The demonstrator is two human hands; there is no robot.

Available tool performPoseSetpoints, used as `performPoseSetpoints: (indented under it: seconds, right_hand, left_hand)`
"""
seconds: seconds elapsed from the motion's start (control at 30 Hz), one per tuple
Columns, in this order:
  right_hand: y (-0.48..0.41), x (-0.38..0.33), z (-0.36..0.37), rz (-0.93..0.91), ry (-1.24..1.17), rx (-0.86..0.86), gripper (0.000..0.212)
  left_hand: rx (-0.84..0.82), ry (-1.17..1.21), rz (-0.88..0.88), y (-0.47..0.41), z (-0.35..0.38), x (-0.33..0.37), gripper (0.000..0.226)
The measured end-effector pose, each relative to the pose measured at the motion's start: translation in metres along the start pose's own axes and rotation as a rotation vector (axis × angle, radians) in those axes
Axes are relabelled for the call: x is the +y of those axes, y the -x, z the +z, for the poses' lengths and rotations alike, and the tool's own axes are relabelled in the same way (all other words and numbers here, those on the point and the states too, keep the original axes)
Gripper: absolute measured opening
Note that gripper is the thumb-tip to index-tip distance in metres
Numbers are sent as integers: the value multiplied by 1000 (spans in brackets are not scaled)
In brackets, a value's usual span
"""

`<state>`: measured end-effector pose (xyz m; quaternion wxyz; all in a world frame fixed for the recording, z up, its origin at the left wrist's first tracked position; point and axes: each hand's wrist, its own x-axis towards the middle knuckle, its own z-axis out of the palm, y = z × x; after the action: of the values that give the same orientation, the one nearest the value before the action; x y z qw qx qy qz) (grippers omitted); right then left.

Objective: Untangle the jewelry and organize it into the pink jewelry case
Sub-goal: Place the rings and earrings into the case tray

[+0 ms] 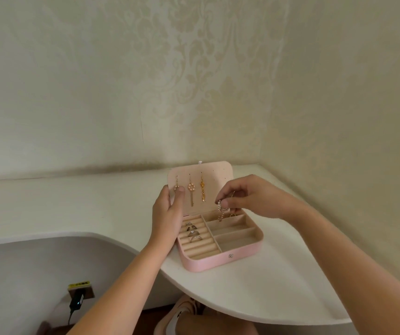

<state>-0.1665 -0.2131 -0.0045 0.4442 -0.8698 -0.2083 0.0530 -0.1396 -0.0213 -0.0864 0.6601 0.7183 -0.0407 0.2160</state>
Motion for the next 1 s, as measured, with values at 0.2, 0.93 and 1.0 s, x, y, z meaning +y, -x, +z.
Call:
performPoseSetpoints:
  seconds: [0.2, 0.93, 1.0]
  right_hand:
    - [-3, 18, 11, 39, 252, -11, 28]
    - [59, 89, -83, 786, 653, 73, 31]
    - [59, 89, -77, 734, 601, 86, 28]
  left_hand:
    - [-3, -32, -8, -2, 0, -3, 20]
    - [36, -101, 18, -4, 0, -9, 23]
    - [47, -135, 4, -6, 0, -12, 22]
